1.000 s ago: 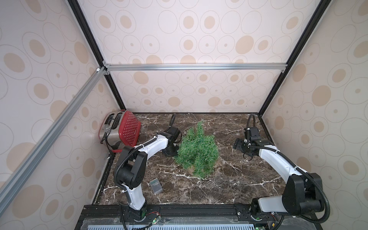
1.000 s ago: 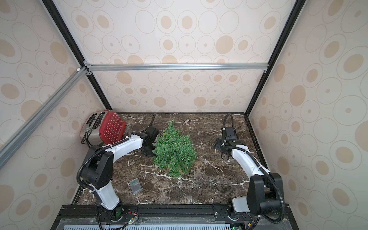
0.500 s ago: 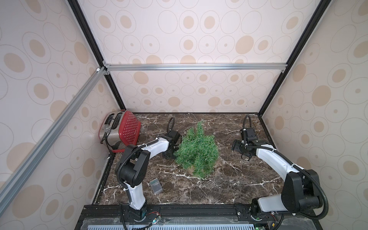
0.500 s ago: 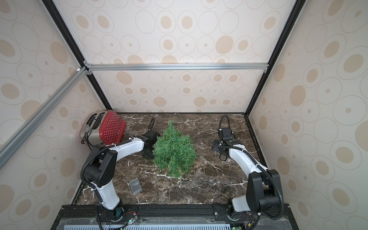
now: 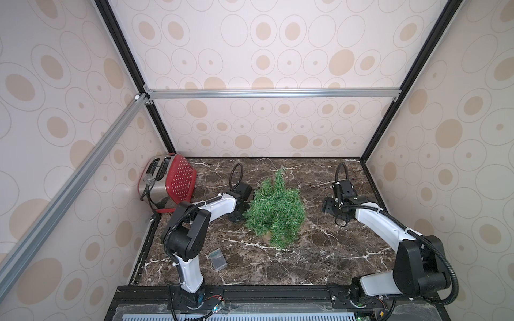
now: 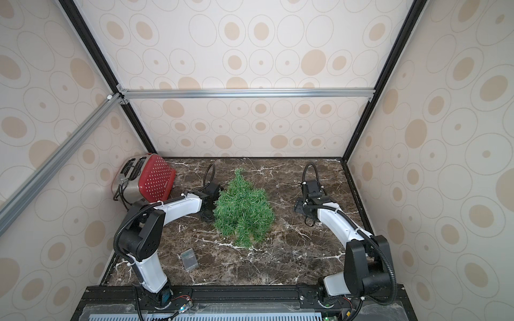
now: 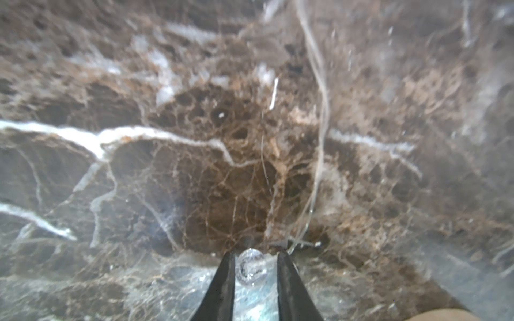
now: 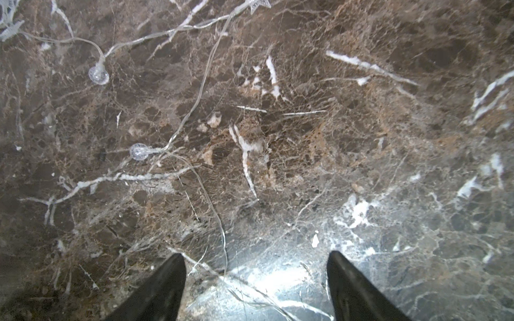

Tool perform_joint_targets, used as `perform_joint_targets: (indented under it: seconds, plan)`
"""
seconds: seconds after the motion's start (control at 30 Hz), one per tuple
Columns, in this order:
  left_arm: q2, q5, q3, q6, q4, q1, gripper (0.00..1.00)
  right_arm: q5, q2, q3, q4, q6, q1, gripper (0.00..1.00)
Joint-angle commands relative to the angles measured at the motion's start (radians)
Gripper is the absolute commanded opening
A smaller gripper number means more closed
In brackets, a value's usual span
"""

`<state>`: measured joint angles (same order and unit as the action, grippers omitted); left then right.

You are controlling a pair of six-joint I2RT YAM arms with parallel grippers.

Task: Wrap string light around the christmas tree
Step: Pick up the Christmas tree at the center of the board.

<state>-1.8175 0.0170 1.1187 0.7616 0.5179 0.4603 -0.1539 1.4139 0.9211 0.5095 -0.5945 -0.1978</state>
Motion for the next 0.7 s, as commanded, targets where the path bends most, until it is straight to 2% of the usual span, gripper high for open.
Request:
perform_joint_targets:
  seconds: [0.0, 0.4, 0.67]
  plan:
    - [-0.012, -0.021, -0.025, 0.063, -0.036, 0.004, 0.24, -0.012, 0.014, -0.017, 0.014, -0.027, -0.012, 0.82]
    - [-0.043, 0.008, -0.027, 0.02, -0.037, 0.004, 0.06, -0.023, -0.046, -0.066, 0.039, -0.041, -0.028, 0.81]
    - [0.01, 0.004, 0.0, 0.001, -0.016, 0.003, 0.04, 0.021, -0.141, -0.117, 0.057, -0.019, -0.041, 0.83]
